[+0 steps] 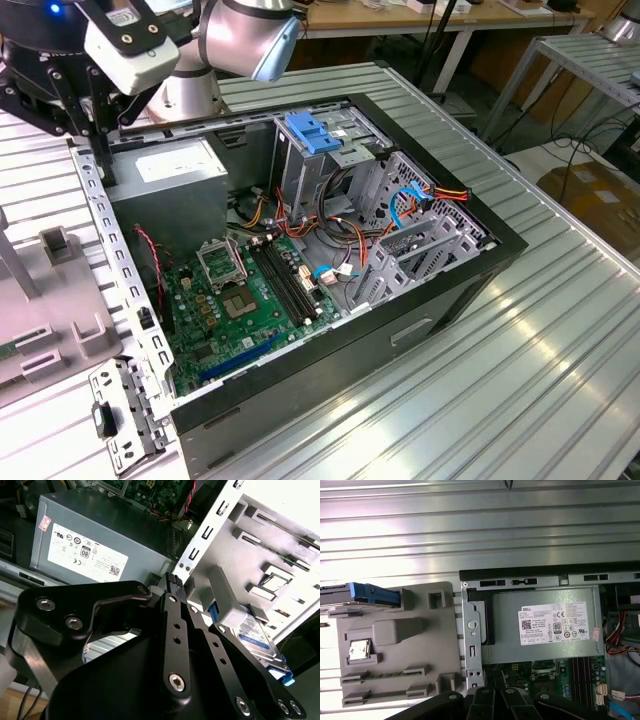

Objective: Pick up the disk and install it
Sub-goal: 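Reach for the disk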

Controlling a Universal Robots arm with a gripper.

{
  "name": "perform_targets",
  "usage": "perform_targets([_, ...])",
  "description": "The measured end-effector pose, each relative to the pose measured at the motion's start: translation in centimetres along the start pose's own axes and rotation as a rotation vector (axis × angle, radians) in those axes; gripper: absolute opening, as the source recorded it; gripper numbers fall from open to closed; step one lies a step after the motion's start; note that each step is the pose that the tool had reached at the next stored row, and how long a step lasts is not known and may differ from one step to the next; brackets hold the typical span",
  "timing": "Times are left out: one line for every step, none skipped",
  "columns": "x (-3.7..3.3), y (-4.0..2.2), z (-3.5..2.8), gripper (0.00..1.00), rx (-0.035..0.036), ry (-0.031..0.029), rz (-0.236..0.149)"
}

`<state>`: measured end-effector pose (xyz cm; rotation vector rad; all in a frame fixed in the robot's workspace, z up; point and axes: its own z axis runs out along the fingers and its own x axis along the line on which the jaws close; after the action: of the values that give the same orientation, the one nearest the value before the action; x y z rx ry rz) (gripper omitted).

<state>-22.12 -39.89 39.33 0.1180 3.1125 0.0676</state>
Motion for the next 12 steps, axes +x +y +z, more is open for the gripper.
perform_targets([0.12, -0.01, 0.0, 0.11, 0.0, 0.0, 0.0])
perform_targets([0.22, -0.02, -0.01, 0.11, 0.0, 0.0, 0.0])
perform_targets([0.39, -0.03, -0.01, 0.11, 0.0, 0.0, 0.0])
perform_targets([0.5, -0.04, -0.01, 0.11, 0.0, 0.0, 0.0])
perform_targets([0.61, -0.05, -0.02, 0.11, 0.0, 0.0, 0.0])
perform_targets([0.75, -0.06, -0.02, 0.11, 0.0, 0.0001, 0.0])
perform_targets([0.84, -0.06, -0.03, 0.11, 0.0, 0.0, 0.0])
perform_targets([0.97, -0.07, -0.03, 0.11, 0.0, 0.0, 0.0])
perform_targets([1.07, -0.08, -0.03, 0.11, 0.0, 0.0, 0.0])
perform_targets([1.25, -0.1, -0.04, 0.11, 0.0, 0.0, 0.0])
perform_targets([1.43, -0.11, -0.04, 0.11, 0.0, 0.0, 0.0])
perform_targets([1.56, -0.12, -0.04, 0.11, 0.0, 0.0, 0.0])
